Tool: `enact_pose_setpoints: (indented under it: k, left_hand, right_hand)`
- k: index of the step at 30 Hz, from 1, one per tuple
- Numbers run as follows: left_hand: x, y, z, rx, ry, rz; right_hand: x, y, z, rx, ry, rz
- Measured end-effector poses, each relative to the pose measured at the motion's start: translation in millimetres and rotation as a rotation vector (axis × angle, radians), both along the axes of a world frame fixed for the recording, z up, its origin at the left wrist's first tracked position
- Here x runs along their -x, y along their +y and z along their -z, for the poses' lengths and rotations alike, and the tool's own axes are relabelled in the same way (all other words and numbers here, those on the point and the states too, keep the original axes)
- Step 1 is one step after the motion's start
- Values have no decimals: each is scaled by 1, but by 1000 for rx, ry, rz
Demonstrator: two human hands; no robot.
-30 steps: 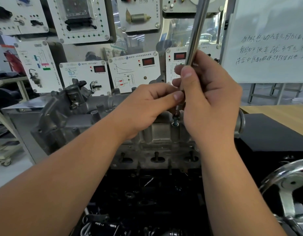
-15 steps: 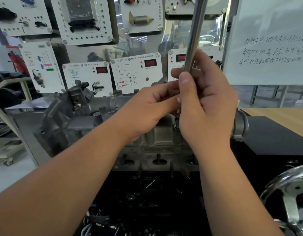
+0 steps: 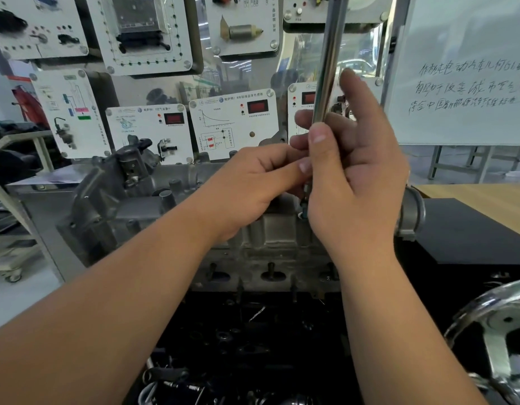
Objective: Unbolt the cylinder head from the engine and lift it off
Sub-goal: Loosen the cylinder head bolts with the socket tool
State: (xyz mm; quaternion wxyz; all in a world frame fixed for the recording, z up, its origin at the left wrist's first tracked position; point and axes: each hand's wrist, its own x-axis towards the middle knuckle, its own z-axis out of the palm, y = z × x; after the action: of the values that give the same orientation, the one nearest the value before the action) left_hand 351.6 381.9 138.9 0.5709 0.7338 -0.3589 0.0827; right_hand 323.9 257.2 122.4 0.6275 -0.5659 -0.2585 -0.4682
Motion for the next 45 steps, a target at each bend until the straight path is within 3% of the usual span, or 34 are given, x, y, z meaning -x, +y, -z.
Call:
enact_pose_setpoints:
  k: [8, 17, 25, 32, 41, 45]
  left_hand:
    - [-2, -3, 0, -2, -55, -54]
    - [0, -1, 0, -24, -21, 11]
    - [-3, -3, 0, 15, -55, -48]
    - [1, 0, -2, -18, 23, 13]
    - [2, -3, -2, -31, -44, -110]
    - [1, 2, -2, -4, 16, -13]
  right_hand:
    - [1, -4, -5, 44, 65, 63]
    - [1, -7, -2, 19, 19, -45]
    - [1, -3, -3, -29, 71, 56]
    - [4, -1, -3, -10, 29, -15]
    - [5, -1, -4, -21, 101, 55]
    - [6, 0, -3, 29, 87, 102]
